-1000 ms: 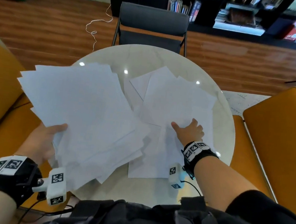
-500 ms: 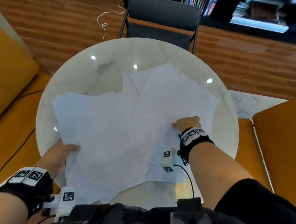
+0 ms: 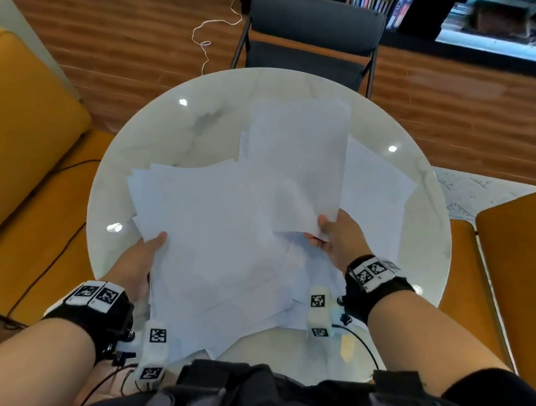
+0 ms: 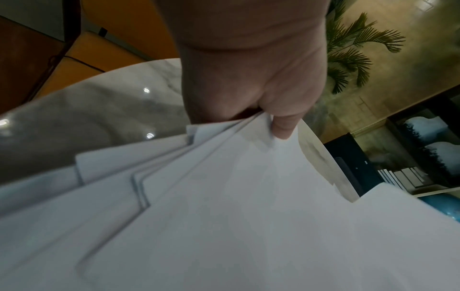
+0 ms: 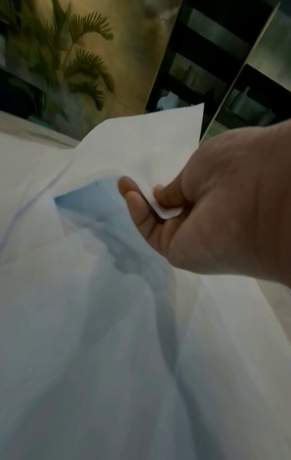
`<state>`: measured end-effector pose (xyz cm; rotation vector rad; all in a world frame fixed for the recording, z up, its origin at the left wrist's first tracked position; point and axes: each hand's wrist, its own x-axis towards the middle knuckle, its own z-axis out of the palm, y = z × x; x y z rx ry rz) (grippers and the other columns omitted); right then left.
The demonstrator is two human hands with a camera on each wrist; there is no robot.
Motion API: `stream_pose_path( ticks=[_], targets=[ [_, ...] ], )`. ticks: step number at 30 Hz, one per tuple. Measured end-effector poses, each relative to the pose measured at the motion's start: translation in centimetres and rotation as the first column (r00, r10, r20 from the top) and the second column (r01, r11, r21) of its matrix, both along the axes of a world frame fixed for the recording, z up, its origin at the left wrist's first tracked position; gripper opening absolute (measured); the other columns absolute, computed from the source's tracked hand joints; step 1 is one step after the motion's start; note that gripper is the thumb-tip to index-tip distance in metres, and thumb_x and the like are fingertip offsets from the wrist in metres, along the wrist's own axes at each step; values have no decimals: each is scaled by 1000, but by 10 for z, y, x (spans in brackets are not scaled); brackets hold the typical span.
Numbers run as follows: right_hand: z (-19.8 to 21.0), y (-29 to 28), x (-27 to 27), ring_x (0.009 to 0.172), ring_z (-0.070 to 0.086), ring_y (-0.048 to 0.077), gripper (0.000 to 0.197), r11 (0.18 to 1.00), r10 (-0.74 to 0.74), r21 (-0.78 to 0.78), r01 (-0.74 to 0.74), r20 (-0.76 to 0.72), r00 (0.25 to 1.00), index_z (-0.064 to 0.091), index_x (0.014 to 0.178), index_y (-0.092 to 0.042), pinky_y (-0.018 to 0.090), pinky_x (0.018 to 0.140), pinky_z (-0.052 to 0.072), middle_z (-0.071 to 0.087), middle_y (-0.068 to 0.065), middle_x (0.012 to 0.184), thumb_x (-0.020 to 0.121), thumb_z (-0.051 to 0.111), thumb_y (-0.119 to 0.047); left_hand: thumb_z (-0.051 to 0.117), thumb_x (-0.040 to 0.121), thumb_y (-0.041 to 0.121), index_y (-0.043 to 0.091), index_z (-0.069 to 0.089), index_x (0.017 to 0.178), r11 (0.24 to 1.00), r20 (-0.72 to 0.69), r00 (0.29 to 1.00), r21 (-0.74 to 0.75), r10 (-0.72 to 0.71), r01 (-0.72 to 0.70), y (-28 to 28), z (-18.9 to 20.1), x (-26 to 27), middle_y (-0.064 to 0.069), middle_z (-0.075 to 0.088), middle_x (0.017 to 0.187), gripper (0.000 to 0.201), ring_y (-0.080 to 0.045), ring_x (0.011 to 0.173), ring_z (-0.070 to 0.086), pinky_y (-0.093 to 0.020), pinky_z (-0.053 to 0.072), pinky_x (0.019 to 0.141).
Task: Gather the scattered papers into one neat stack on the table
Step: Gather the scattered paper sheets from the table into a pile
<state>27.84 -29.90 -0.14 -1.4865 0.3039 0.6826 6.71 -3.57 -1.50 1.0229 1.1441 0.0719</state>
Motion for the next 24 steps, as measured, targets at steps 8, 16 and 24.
stream_pose_path(
  ticks=[8, 16, 24],
  targets=[
    [20, 2, 2, 73, 69, 29, 19, 921, -345, 204, 333, 26, 938, 51, 116, -15, 29, 55, 56, 65, 8, 102, 99, 45, -8, 61, 97, 30, 15, 53, 141, 999, -79, 997, 33, -17, 20, 17, -21, 1, -8, 63, 134, 47, -33, 122, 60, -54, 42, 108],
    [11, 26, -35, 64, 70, 24, 22, 993, 114, -45, -112, 58, 992, 49, 120, -6, 29, 50, 56, 61, 17, 112, 98, 47, -7, 55, 94, 56, 29, 62, 114, 999, -75, 997, -32, -25, 23, 17, -4, 16, -4, 68, 117, 34, -28, 113, 62, -48, 44, 105],
    [-5, 40, -79, 71, 65, 29, 20, 778, 501, -430, -459, -18, 865, 52, 103, -7, 33, 49, 56, 61, 15, 101, 86, 61, -16, 92, 57, 44, 19, 61, 127, 968, 19, 973, 105, -230, 227, 24, -13, 16, -7, 72, 121, 81, -30, 110, 68, -55, 49, 101]
  ],
)
